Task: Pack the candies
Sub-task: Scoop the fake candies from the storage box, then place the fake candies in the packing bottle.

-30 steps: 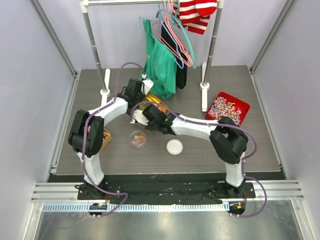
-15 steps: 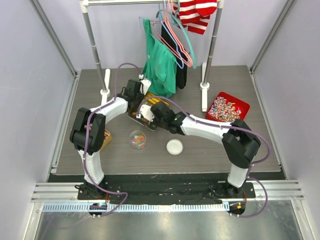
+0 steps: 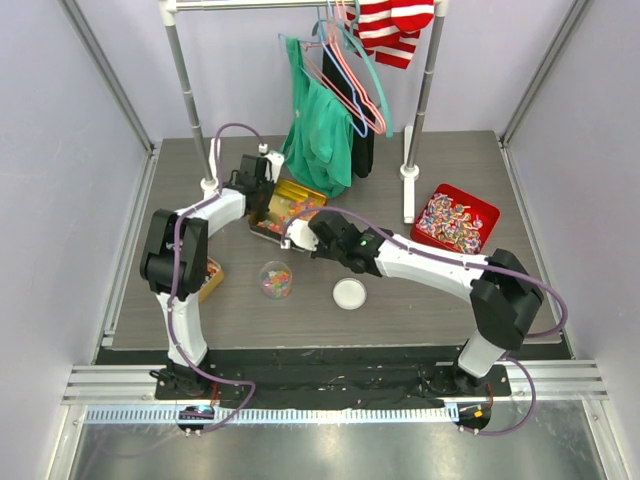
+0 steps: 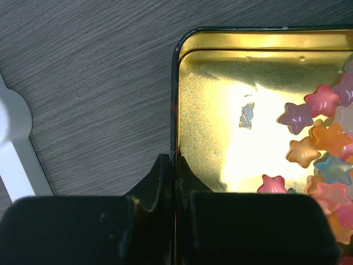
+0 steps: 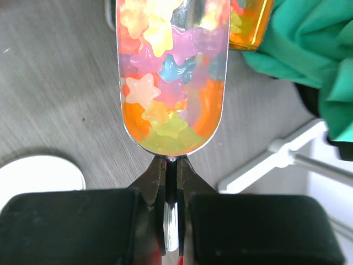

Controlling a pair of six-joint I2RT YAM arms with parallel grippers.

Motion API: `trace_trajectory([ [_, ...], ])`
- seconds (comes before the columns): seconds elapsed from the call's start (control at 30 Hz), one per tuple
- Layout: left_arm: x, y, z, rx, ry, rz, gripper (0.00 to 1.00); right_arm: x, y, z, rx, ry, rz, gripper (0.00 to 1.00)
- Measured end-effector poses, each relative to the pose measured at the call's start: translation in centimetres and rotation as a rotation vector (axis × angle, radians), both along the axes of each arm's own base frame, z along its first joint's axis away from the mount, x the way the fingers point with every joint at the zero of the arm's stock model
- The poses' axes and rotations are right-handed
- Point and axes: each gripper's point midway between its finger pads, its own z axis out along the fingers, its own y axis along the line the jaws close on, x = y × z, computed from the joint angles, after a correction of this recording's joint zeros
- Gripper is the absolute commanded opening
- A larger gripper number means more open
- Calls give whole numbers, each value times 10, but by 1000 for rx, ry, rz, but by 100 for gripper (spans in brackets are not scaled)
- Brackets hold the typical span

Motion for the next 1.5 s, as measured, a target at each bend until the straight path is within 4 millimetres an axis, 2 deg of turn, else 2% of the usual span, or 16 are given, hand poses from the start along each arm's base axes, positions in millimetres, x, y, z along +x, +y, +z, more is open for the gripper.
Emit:
trace_trajectory([
  [0.17, 2, 9, -1, -14, 5, 27, 0, -25, 10, 18, -86, -81, 96, 1],
  [0.4, 2, 13, -6, -45, 23, 40, 0, -55, 25, 20, -197, -123, 212, 1],
  [0.73, 1, 24, -11, -78, 45, 66, 0, -56, 30, 2, -410, -189, 276, 1],
  [1.5, -2, 23, -15, -97, 58, 73, 0, -58, 52, 11, -575, -360, 352, 1],
])
